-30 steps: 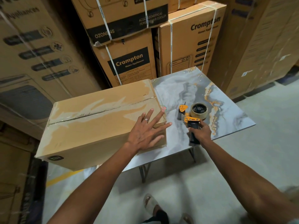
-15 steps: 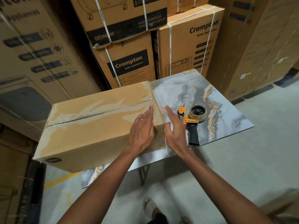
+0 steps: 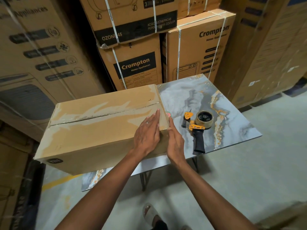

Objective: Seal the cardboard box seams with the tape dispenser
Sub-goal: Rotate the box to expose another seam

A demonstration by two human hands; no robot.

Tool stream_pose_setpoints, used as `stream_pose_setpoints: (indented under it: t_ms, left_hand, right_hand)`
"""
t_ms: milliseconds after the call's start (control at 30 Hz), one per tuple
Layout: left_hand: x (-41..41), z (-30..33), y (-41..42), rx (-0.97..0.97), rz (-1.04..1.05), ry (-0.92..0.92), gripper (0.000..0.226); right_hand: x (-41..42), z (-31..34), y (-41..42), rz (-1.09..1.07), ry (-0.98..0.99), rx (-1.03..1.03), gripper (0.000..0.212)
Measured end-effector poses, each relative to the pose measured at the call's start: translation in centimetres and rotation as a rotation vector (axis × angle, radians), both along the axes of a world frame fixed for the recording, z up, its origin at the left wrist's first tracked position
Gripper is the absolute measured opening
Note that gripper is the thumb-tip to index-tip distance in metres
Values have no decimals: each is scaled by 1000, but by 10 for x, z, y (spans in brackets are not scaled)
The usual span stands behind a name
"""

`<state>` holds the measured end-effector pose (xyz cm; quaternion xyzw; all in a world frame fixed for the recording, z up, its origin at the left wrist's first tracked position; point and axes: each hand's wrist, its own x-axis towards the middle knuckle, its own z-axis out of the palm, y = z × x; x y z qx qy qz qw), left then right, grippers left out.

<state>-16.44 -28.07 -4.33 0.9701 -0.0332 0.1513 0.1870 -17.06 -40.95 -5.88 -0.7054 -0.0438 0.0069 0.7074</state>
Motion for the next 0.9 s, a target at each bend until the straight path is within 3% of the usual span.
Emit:
stream_pose_setpoints:
  t_ms: [267,533,633,733,900]
  left_hand:
    - [0,5,0,-76,-11,9,58]
    - [22,39,32,-273,23,8,45]
    - [34,42,36,-219,-33,50,49]
    - [39,28,35,-65,-23,208,56]
    - [39,13,35,-41,7,253,57]
  right_hand:
    - [9,-11,-12,153,37,-56,44]
    - [-3,-13,-18,125,139,24,41]
    - [-2,-7,-21,88,134,56,38]
    - [8,7,-20,25,117,24,37]
    - [35,31,-3,185,44,-88,58]
